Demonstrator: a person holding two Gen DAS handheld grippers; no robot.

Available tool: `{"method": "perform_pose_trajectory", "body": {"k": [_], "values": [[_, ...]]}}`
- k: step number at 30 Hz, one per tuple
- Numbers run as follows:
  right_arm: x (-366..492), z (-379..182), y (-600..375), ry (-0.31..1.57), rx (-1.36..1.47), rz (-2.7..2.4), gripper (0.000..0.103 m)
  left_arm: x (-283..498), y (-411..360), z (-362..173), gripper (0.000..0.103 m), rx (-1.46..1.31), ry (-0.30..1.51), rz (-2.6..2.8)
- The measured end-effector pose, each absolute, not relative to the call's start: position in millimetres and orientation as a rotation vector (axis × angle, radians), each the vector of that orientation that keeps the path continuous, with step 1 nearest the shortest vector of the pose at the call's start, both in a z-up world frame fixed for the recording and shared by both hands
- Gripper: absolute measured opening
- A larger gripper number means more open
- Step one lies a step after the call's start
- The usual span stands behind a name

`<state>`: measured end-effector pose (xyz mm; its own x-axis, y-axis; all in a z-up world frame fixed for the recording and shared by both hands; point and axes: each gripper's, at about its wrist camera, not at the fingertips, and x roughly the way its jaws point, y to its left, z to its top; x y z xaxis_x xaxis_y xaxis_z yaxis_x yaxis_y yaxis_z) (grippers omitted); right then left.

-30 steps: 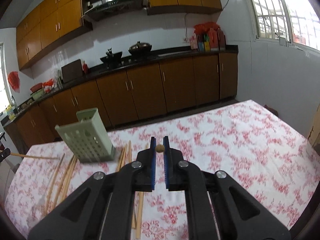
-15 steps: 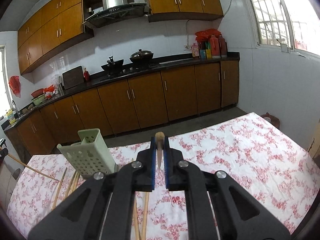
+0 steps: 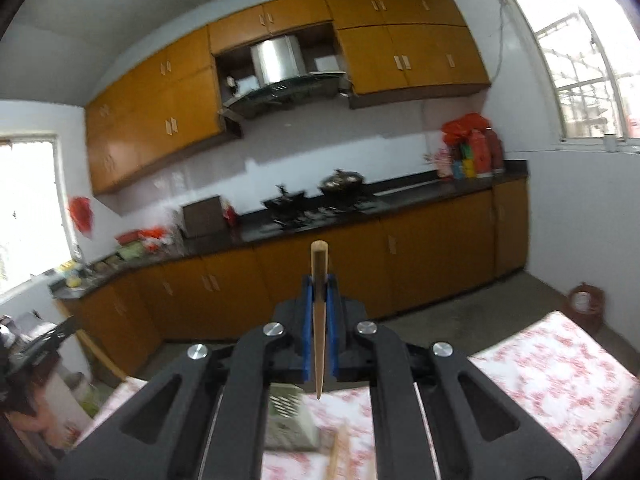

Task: Organize utensils
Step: 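Lower the chopstick into the green holder and open the right tool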

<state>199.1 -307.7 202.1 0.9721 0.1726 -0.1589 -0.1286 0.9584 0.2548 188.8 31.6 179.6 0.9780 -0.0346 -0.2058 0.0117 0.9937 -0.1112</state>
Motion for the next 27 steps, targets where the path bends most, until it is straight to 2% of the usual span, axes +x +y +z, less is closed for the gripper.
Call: {"method": "perform_pose_trajectory", "body": {"k": [7,21,27], "values": [[219.9,197.4,-277.0,0.212,0.218,0.212,0.008,211.6,-3.2,192.1,0.007,-0.172,0.134,-0.057],[259.0,139.4,-250.4,0.332,0.183,0.214,0.008,247.1,-32.4,131.8,0.008,-0.178,0.269,-0.09],[256.8,134.5,-249.8,0.332,0.184,0.197,0.01,244.3,-30.3,133.0,0.008,-0.166,0.299,-0.086]]}}
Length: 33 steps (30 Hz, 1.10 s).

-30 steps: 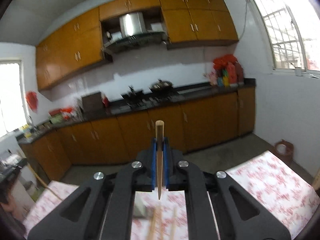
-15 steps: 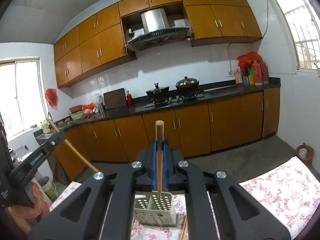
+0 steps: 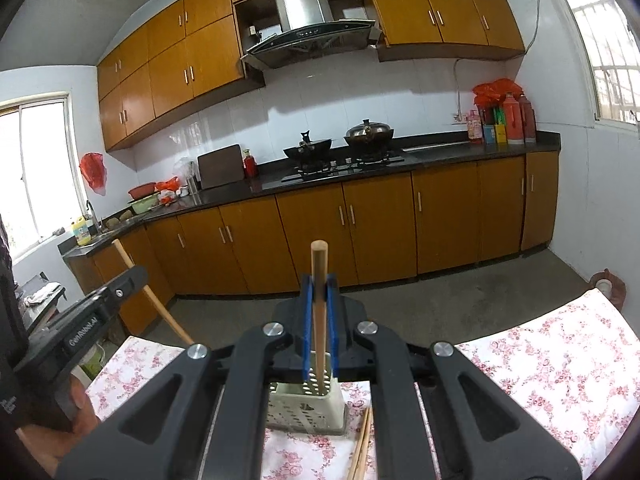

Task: Organize utensils
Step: 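Lower the chopstick into the green holder and open the right tool, then move the right tool back and close it on another chopstick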

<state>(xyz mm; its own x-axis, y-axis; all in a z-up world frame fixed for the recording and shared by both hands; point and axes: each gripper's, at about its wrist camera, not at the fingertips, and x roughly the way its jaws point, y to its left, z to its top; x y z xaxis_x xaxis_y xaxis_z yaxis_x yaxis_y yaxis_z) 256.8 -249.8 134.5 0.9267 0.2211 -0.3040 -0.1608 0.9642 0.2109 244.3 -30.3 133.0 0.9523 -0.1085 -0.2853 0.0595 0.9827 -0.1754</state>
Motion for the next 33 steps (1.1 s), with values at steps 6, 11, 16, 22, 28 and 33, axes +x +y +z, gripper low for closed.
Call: {"method": "perform_pose_trajectory", "body": {"k": [6,11,16,22,28,33], "values": [[234.2,144.8,-268.8,0.3,0.222,0.172,0.018,226.4,-15.4,144.5,0.013,-0.177,0.285,-0.071],[206.9,139.4,-292.5,0.305,0.24,0.121,0.022,203.5,-1.9,148.2,0.031,-0.173,0.267,-0.042],[185.8,103.1,-316.6,0.372,0.246,0.055,0.023,177.4,23.4,130.9,0.033,-0.182,0.311,-0.013],[191.0,16.3,-335.3,0.571,0.283,-0.012,0.024,161.8,46.0,75.0,0.035,-0.132,0.426,0.06],[198.3,-58.3,-308.7,0.752,0.266,0.037,0.023,158.6,67.6,12.7,0.035,-0.148,0.576,0.108],[199.9,-94.4,-281.1,0.83,0.193,0.071,0.023,157.7,81.0,-22.9,0.035,-0.196,0.686,0.113]]}}
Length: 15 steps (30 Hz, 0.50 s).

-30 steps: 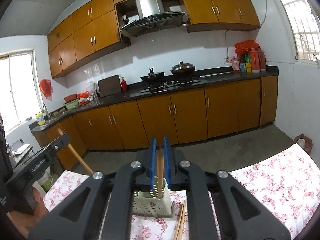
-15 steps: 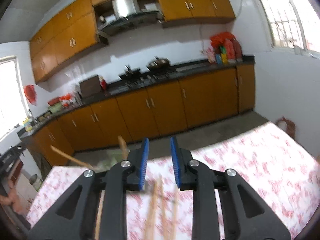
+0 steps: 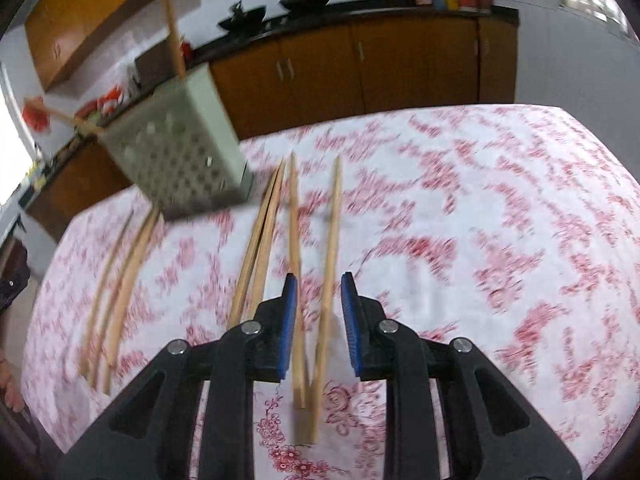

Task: Organize utensils
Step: 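Move the right tool back and close it on another chopstick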

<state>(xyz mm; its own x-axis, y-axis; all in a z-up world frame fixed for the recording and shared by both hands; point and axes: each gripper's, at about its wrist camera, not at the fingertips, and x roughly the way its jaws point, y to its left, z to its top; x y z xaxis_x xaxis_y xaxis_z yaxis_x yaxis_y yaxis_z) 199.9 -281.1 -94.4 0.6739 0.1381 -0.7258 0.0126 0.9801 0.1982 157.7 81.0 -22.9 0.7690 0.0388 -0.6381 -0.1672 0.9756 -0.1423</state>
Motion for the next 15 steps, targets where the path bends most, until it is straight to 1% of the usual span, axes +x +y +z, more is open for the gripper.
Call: {"method": "perform_pose_trajectory", "body": {"k": [6,8,11,15], "values": [[205.2,-109.7,-276.1,0.859,0.14,0.035,0.022,152.4,80.0,-42.8,0.035,-0.182,0.717,0.11],[206.1,-112.8,-277.8,0.872,0.13,0.028,0.018,152.2,77.5,-45.7,0.035,-0.177,0.726,0.103],[204.8,-115.2,-278.7,0.867,0.095,0.005,0.008,153.5,73.2,-50.3,0.035,-0.172,0.738,0.085],[211.0,-113.3,-289.5,0.871,0.094,-0.037,0.007,157.1,67.0,-55.7,0.035,-0.172,0.759,0.057]]}}
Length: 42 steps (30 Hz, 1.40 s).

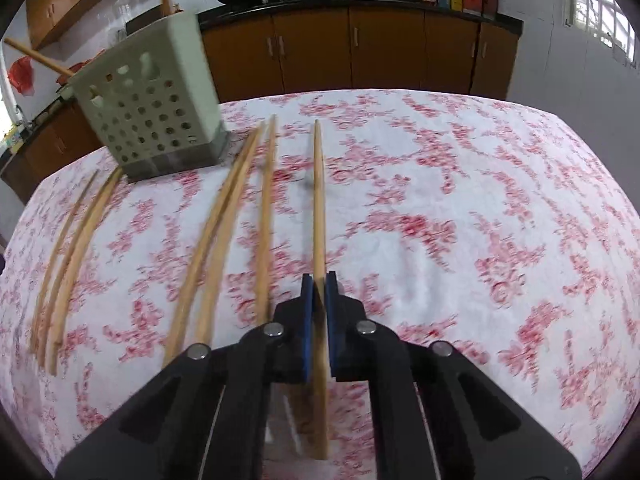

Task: Organize utensils
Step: 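Move the right tool back and close it on another chopstick, then lift the chopstick upright with the right tool over the green holder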

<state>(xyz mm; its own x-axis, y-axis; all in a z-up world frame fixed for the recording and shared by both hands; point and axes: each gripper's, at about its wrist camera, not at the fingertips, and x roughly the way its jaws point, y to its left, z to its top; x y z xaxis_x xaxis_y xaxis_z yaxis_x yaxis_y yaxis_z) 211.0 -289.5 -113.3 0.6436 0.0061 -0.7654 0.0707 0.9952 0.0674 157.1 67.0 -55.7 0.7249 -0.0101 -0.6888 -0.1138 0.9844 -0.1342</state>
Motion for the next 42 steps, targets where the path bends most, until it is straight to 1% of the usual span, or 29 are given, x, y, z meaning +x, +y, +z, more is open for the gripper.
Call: {"method": "perform_pose_trajectory", "body": {"k": [5,10,15,17,18,21,24,25,31,42], "values": [[221.9,-112.7,-324.5,0.885,0.214,-0.125,0.007,162.7,56.1,-66.9,0.035,-0.162,0.803,-0.004],[220.0,-114.1,-316.1,0.876,0.159,-0.111,0.007,169.3,41.3,-79.7,0.034,-0.117,0.843,-0.043],[219.2,-114.7,-312.7,0.874,0.162,-0.098,0.007,175.5,31.9,-90.2,0.034,-0.068,0.879,-0.04],[219.6,-114.3,-313.0,0.873,0.159,-0.095,0.007,176.8,30.5,-95.0,0.03,-0.058,0.894,-0.034],[219.6,-114.2,-313.0,0.872,0.159,-0.094,0.007,177.9,30.0,-96.8,0.026,-0.055,0.901,-0.035],[218.4,-114.0,-312.2,0.869,0.154,-0.092,0.007,178.4,25.2,-100.5,0.02,-0.021,0.897,-0.023],[219.2,-113.7,-310.0,0.865,0.144,-0.085,0.007,181.7,23.4,-101.3,0.01,0.006,0.887,0.0],[219.8,-113.6,-309.0,0.863,0.144,-0.079,0.007,184.4,24.3,-101.3,0.008,0.008,0.886,0.007],[223.2,-114.4,-303.9,0.849,0.136,-0.059,0.007,209.9,45.0,-101.1,0.008,-0.036,0.875,0.067],[222.7,-115.1,-303.3,0.847,0.138,-0.051,0.008,209.6,51.9,-101.8,0.008,-0.083,0.872,0.036]]}}
